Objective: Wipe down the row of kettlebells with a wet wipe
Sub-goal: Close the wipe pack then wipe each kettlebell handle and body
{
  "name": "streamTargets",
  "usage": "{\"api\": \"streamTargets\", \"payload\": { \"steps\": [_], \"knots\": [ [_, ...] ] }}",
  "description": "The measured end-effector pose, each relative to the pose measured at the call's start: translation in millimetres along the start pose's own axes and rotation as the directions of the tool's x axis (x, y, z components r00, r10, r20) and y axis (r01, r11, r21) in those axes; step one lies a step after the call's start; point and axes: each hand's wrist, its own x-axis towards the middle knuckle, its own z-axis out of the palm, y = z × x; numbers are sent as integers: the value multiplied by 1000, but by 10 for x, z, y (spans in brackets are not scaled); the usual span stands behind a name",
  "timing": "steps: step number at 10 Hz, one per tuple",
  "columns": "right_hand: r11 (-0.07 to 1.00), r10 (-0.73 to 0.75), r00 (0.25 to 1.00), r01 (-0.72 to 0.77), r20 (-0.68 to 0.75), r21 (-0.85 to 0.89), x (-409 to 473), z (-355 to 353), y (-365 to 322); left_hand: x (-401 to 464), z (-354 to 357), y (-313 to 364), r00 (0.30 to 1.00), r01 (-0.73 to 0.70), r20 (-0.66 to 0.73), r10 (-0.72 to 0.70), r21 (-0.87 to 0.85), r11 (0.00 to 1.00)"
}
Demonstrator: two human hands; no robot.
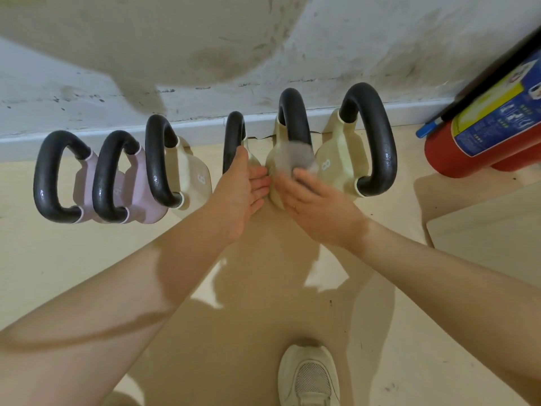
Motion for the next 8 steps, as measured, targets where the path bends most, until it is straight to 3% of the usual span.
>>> {"api": "streamTargets", "payload": {
  "steps": [1,2,3,4,5,6,7,8],
  "knots": [
    [994,-19,993,32,-118,109,-89,121,-11,-38,38,-4,999,-39,31,39,-2,999],
    [859,362,881,-189,-305,476,12,124,-30,-37,78,43,994,-106,-11,106,-24,994],
    [384,615,787,-342,39,858,58,31,-334,-26,103,77,996,-92,7,92,-46,995],
    [-33,704,639,-407,310,913,171,-190,-459,-47,201,42,993,-61,97,62,-12,998],
    [-131,710,519,-568,477,813,216,-311,-552,-68,282,-4,990,-75,117,72,20,997],
    [-251,691,495,-518,526,818,166,-305,-796,-76,291,-22,992,-69,110,66,26,997],
    [-264,622,554,-517,553,815,14,-221,-803,-96,304,-21,992,-68,107,64,42,997],
    [-127,509,693,-527,511,840,-159,-241,-661,-160,352,-6,992,-89,97,84,46,995]
  ]
}}
